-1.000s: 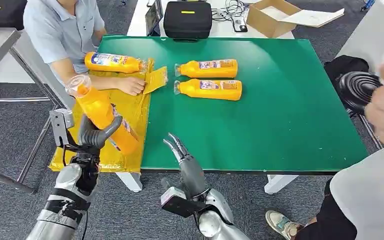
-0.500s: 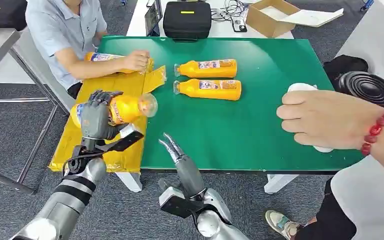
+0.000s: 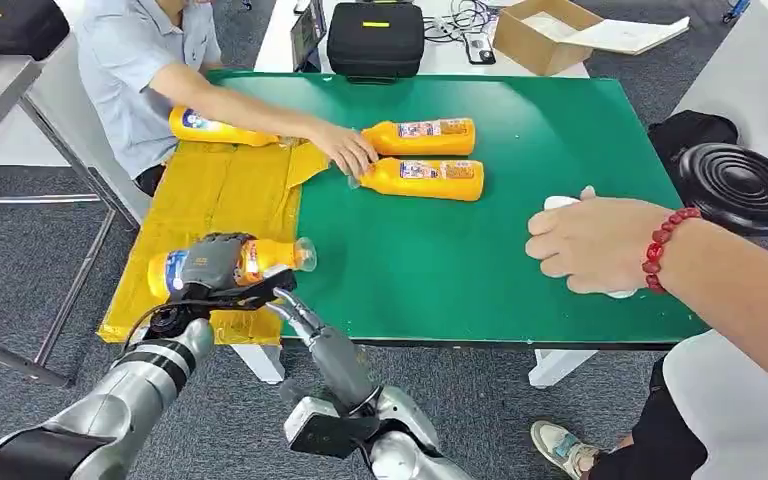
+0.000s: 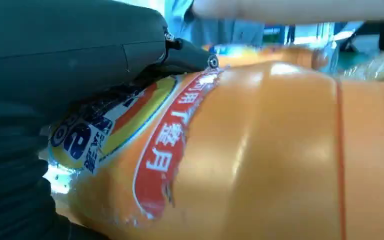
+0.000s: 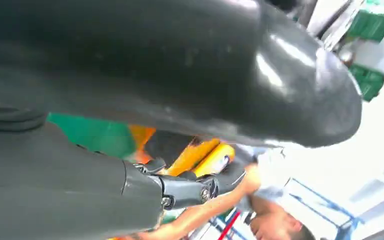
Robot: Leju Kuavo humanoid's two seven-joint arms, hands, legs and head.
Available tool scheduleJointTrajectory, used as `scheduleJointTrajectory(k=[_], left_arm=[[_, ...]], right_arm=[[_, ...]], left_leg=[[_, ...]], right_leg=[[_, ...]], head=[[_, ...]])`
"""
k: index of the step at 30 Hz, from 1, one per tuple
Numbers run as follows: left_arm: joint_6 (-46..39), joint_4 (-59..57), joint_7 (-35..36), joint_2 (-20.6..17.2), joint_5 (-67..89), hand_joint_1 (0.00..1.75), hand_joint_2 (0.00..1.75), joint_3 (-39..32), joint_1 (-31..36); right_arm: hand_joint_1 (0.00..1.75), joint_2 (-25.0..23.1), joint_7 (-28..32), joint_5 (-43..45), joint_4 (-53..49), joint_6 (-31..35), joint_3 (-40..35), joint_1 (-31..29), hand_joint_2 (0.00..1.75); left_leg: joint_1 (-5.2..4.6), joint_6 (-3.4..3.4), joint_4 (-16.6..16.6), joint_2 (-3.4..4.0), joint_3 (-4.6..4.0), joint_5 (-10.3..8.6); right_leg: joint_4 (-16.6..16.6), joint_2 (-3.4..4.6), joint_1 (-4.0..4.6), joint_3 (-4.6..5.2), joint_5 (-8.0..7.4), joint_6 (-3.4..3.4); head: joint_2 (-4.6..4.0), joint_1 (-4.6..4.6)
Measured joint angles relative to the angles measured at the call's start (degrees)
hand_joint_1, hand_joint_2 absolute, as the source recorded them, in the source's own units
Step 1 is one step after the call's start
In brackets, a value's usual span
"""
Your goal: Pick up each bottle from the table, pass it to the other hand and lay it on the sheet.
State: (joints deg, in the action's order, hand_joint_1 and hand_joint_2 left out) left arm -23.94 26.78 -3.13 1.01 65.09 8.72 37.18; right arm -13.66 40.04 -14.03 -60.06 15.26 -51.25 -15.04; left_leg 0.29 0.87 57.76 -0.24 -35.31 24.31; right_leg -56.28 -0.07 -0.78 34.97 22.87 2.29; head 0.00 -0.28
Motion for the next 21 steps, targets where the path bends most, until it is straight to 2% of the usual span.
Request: scheduleJointTrajectory(k=[5,6,7,8,11,17,21], left_arm=[[2.17,-3.35,1.71,0.39,-0.24,1.75,1.75,-0.33,2.26],[3.09,-3.79,2.08,0.48,-0.57,1.34,0.0,-0.41,2.5],[3.9,-4.18,2.45,0.55,-1.14,0.26,0.0,-0.59,2.78],[4.53,-4.51,2.63,0.61,-1.47,0.0,0.0,-0.83,3.13],[6.81,-5.41,2.51,1.07,-2.98,0.0,0.0,-1.51,3.84],[15.59,-5.86,-3.59,2.05,-10.58,0.0,0.0,-5.21,4.4],[18.61,-5.86,-5.71,2.64,-13.21,0.0,0.0,-7.08,4.67]], right_arm=[[0.0,-0.48,0.0,0.2,0.0,-0.83,-1.03,0.0,0.0],[0.0,-0.55,0.0,0.35,0.02,-1.11,-1.14,-0.01,0.0],[0.0,-0.61,0.0,0.48,0.02,-1.57,-1.4,-0.1,0.0],[0.0,-0.61,0.0,0.52,0.11,-1.84,-1.62,-0.26,0.0],[0.0,-0.66,0.0,1.14,0.31,-2.12,-2.3,-0.61,0.0],[0.0,-0.66,0.0,2.47,0.66,-1.36,-3.37,-0.89,0.0],[0.0,-0.66,0.0,2.65,0.74,-1.2,-3.59,-0.99,0.0]], left_leg=[[-0.01,0.0,0.0,0.0,0.02,0.0],[-0.01,0.0,0.0,0.0,0.02,0.0],[-0.01,0.0,0.0,0.0,0.03,0.0],[-0.01,0.0,0.0,0.0,0.05,0.0],[-0.01,0.0,0.0,0.0,0.12,0.0],[0.0,0.0,-0.01,-0.25,0.22,0.0],[-0.01,0.0,-0.02,-0.29,0.4,0.0]], right_leg=[[0.01,0.0,-0.01,-0.02,0.0,0.0],[0.01,0.0,-0.01,-0.03,0.0,0.0],[0.01,0.0,-0.01,-0.03,0.0,0.0],[0.01,0.0,0.0,-0.04,0.0,0.0],[0.0,0.0,0.0,-0.09,0.0,0.0],[0.0,-0.13,-0.01,-0.26,0.05,-0.02],[0.01,-0.2,-0.01,-0.48,0.07,-0.03]], head=[[0.0,0.02],[0.0,0.0],[0.0,0.02],[0.0,0.0],[0.0,0.02],[0.0,0.0],[0.0,0.02]])
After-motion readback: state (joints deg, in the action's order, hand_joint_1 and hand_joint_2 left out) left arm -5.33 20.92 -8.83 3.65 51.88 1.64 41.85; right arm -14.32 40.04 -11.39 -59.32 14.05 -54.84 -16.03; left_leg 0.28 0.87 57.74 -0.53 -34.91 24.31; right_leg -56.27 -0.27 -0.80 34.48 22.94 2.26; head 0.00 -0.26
